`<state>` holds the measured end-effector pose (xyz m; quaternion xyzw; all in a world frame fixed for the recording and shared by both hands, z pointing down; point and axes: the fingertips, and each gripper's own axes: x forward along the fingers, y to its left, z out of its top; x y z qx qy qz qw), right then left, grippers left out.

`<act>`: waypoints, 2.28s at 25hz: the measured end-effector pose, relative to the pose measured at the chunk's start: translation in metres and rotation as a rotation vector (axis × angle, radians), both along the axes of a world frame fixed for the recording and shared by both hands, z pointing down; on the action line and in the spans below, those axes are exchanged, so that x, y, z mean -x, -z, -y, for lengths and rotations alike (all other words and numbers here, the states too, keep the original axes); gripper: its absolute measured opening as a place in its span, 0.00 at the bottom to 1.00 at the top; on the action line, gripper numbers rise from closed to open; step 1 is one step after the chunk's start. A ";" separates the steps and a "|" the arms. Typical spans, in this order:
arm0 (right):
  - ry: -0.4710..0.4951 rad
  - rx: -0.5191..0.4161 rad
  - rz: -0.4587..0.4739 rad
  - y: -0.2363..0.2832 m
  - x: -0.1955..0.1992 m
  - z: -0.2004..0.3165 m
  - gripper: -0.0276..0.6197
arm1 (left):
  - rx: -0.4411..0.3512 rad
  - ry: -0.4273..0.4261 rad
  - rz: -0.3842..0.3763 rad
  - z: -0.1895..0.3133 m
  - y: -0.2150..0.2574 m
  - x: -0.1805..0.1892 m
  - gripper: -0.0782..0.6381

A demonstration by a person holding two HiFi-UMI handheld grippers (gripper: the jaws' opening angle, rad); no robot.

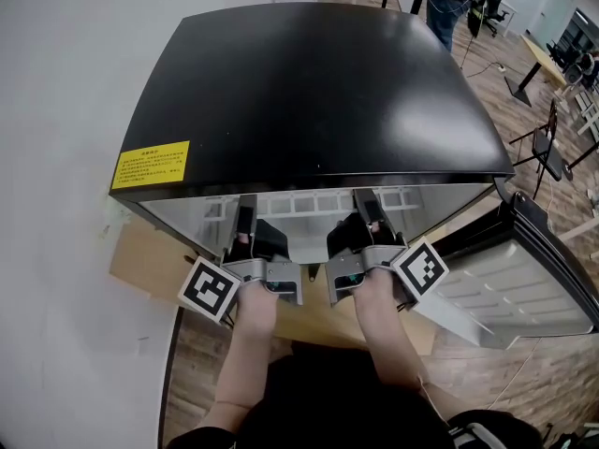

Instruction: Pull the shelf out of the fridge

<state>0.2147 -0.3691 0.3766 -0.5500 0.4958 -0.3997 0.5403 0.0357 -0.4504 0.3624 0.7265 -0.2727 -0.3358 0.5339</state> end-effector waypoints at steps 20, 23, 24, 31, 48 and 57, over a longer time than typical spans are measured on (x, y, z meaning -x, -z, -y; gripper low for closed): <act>-0.012 0.006 0.030 0.000 0.005 -0.013 0.07 | 0.019 -0.006 0.000 -0.013 0.000 0.006 0.17; -0.012 0.006 0.037 0.000 0.007 -0.016 0.06 | 0.019 -0.007 0.005 -0.016 -0.001 0.007 0.17; -0.013 0.006 0.038 0.000 0.008 -0.016 0.06 | 0.020 -0.008 0.005 -0.016 -0.001 0.008 0.17; -0.016 0.011 0.041 0.000 0.010 -0.020 0.06 | 0.026 -0.011 0.003 -0.020 -0.001 0.010 0.17; -0.016 0.013 0.048 0.000 0.013 -0.028 0.06 | 0.035 -0.008 0.003 -0.028 -0.001 0.012 0.16; -0.011 0.012 0.048 -0.001 0.015 -0.032 0.06 | 0.034 -0.003 -0.002 -0.032 -0.001 0.015 0.16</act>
